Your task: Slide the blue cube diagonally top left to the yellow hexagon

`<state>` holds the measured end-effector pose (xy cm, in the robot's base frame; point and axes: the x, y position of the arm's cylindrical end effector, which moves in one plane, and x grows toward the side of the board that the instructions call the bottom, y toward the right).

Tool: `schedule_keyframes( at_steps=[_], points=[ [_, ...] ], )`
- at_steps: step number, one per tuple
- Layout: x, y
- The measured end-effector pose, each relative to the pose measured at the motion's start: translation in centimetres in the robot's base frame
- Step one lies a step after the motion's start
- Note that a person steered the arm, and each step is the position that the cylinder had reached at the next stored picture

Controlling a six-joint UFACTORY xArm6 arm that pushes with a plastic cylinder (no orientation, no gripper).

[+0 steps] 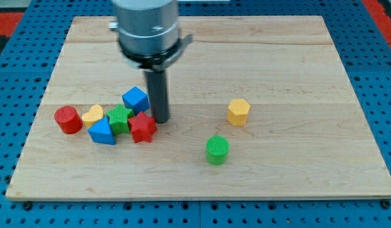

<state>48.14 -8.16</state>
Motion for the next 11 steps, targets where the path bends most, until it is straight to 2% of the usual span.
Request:
schedule_keyframes(
  at_steps=[1, 2, 3, 4, 5, 6, 7, 8, 9, 10, 11],
  points=[
    [0.3, -6.5],
    [0.9, -8.8],
    [-1.1, -5.9],
    [-2.1, 0.1],
    [1.5, 4.9],
    [4.0, 1.4],
    [3.9, -5.3],
    [3.3, -8.9],
    [-0.8, -2.7],
    [-8.4, -6.7],
    [-11.0, -16.5]
  ],
)
